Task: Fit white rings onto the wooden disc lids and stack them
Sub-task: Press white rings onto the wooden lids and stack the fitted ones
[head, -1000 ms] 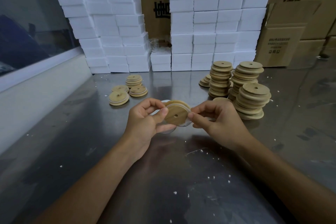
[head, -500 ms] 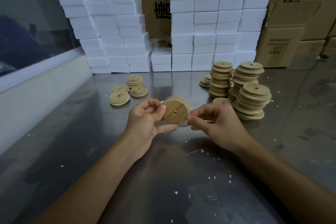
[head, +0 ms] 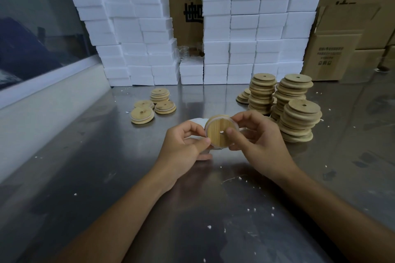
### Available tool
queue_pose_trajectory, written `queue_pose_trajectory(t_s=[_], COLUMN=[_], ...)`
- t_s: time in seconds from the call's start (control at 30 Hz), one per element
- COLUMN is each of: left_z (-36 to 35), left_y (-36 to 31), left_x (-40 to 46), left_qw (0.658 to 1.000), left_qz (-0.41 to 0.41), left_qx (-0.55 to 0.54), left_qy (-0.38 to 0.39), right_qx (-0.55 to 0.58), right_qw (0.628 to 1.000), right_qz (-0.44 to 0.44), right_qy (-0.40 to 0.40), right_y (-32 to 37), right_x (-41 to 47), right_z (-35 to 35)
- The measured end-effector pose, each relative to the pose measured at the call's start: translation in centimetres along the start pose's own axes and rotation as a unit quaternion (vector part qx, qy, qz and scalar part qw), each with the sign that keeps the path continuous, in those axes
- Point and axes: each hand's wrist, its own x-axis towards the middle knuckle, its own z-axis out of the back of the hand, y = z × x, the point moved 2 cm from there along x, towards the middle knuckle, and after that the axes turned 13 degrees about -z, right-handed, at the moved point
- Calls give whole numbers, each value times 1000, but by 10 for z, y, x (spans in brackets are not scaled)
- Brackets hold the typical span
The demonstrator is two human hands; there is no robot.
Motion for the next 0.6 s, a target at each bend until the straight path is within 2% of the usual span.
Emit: queue_pose_trajectory(t_s=[0.27, 0.5, 0.6], left_z=[-1, -4, -3], left_y=[-4, -6, -7], left_x=[0, 1, 1], left_qw=[999, 980, 979], left_qz=[-41, -138, -150], left_qx=[31, 146, 136], left_qy=[0, 16, 35], right_qx=[-78, -158, -174], right_qw=[996, 985, 981], right_qz=[36, 74, 88], right_qy=[24, 18, 23], right_y=[1, 7, 7], right_x=[-3, -4, -5], right_z=[-1, -1, -4])
